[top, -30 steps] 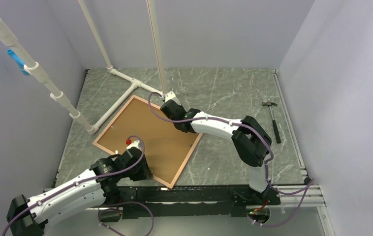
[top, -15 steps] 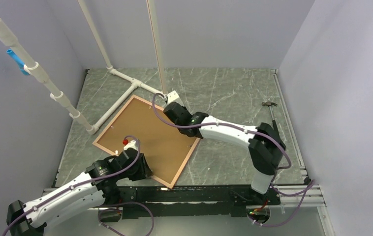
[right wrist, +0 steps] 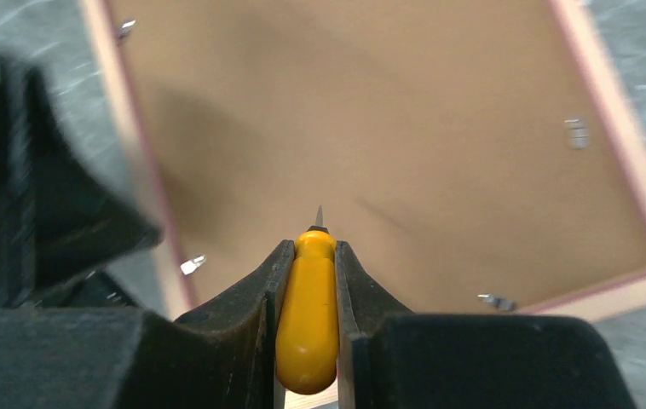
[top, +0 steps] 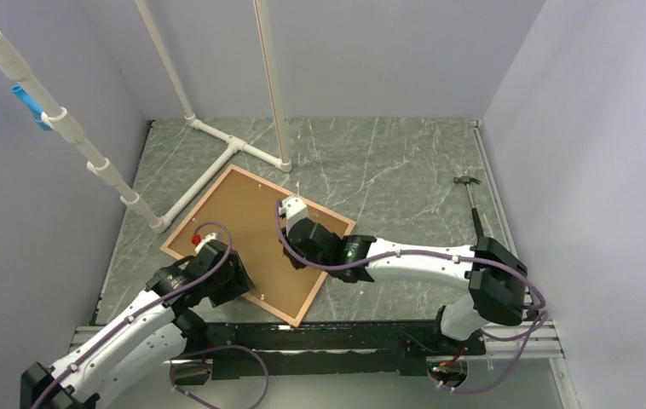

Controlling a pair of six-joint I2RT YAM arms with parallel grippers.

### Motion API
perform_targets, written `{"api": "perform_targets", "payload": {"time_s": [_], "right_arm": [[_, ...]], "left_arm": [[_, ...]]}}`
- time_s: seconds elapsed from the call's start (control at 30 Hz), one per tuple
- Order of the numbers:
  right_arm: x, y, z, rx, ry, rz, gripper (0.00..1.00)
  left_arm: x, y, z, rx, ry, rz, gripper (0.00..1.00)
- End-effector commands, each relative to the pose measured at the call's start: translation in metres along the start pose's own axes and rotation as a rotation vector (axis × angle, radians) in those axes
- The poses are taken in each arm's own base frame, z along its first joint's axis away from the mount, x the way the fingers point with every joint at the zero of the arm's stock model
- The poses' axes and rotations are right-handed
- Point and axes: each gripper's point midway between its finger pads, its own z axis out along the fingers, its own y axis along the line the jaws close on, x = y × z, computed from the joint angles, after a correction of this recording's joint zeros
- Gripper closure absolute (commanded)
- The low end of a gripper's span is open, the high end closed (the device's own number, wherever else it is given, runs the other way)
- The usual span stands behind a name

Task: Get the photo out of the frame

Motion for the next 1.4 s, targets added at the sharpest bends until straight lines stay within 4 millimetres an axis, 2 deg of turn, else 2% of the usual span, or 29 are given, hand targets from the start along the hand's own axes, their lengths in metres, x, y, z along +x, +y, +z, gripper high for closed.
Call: {"api": "perform_targets", "payload": {"time_s": [0.0, 0.13, 0.23, 0.43, 0.67, 0.9, 1.1, 1.27, 1.37], "right_arm": [[-0.026, 0.057, -0.02, -0.254, -0.122, 0.121, 1.0], [-0.016, 0.079, -0.017, -0.267, -0.065, 0.054, 1.0], [-0.005, 0.091, -0.018, -0.251, -0.029, 0.012, 1.0], [0.015, 0.109, -0.014, -0.174, 0.017, -0.119, 1.0], [0.031, 0.119, -0.003, -0.155, 0.067, -0.174, 1.0], [0.045, 0.117, 0.006, -0.104, 0.109, -0.232, 1.0], [0.042, 0.129, 0.004, -0.161, 0.1, -0.234, 1.0], [0.051, 0.141, 0.002, -0.217, 0.134, -0.244, 1.0], [0.06, 0.14, 0.001, -0.215, 0.165, -0.245, 1.0]], "left_arm": [[-0.012, 0.005, 0.006, 0.005, 0.009, -0.114, 0.37], [-0.013, 0.017, 0.011, -0.027, -0.001, -0.219, 0.44], [-0.013, 0.033, 0.013, -0.106, -0.035, -0.329, 0.5], [-0.014, 0.026, 0.022, -0.054, -0.047, -0.377, 0.57], [-0.007, 0.036, 0.029, -0.117, -0.016, -0.346, 0.58], [-0.002, 0.042, 0.033, -0.145, 0.005, -0.328, 0.68], [0.002, 0.045, 0.036, -0.137, 0.004, -0.335, 0.75], [0.0, 0.048, 0.033, -0.159, -0.001, -0.327, 0.76], [-0.001, 0.048, 0.032, -0.163, -0.008, -0.323, 0.76]]}}
